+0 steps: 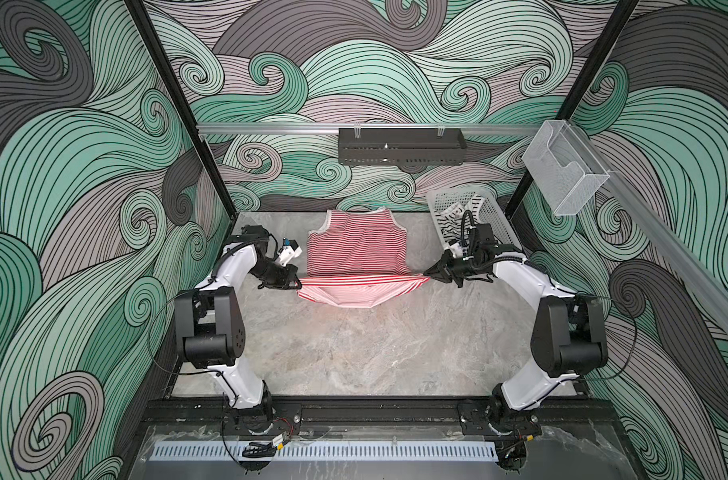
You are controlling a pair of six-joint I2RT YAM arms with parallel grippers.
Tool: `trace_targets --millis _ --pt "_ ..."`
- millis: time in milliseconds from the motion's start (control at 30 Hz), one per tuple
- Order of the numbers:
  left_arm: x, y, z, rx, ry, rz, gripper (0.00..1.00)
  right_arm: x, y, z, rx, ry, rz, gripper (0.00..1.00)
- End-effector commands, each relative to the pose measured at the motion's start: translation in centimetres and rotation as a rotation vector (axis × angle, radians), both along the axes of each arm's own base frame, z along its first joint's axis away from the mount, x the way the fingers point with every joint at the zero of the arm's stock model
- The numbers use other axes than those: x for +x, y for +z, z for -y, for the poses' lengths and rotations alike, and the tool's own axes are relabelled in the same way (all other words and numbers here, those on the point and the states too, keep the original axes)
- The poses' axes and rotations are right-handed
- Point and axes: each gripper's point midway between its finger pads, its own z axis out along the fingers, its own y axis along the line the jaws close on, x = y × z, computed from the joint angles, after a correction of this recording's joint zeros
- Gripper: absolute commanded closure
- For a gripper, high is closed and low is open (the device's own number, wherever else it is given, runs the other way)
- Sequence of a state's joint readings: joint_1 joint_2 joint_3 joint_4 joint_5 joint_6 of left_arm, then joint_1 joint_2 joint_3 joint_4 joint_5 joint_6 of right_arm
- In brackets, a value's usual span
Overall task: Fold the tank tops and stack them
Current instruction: 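Lay the tank top flat on the table, dragging it toward the robot with both grippers, then hold the tank top's near edge with both grippers and adjust it flat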
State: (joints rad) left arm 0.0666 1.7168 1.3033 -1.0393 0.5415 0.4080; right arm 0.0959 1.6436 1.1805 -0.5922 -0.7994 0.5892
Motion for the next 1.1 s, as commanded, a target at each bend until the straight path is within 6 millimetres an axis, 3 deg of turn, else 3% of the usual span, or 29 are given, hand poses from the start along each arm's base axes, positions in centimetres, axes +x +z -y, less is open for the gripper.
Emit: trace_targets --millis 0,133,267,467,567,933,1067 --pt "-3.3 -0.4 -0.1 0.069 -0.114 -0.060 1.00 -1.2 -0.7 0.7 -0.044 0.021 0.020 0.95" --pt "-4.1 -1.7 -0.9 0.127 -0.127 -0.104 0.99 -3.1 -2.4 0.4 -0.110 0.061 -0.021 0.91" --pt "-3.4 -3.1 -2.5 0.229 -0.091 -0.098 0.97 -4.0 -4.5 0.7 -0.230 0.089 -0.056 0.91" --pt "-4.4 -4.5 -2.3 0.278 -0.129 -0.152 0.68 -4.6 -5.7 0.0 -0.369 0.154 -0.038 0.64" --pt "-5.4 -5.0 -2.2 0.315 -0.168 -0.155 0.63 -5.2 -5.8 0.0 -0.388 0.156 -0.029 0.59" --pt "-6.7 -6.5 -2.2 0.306 -0.158 -0.179 0.58 -7.8 -11.6 -0.5 -0.318 0.123 -0.100 0.63" --pt "-6.6 -6.4 -1.9 0.268 -0.147 -0.184 0.58 -8.1 -12.5 -0.7 -0.303 0.113 -0.112 0.68"
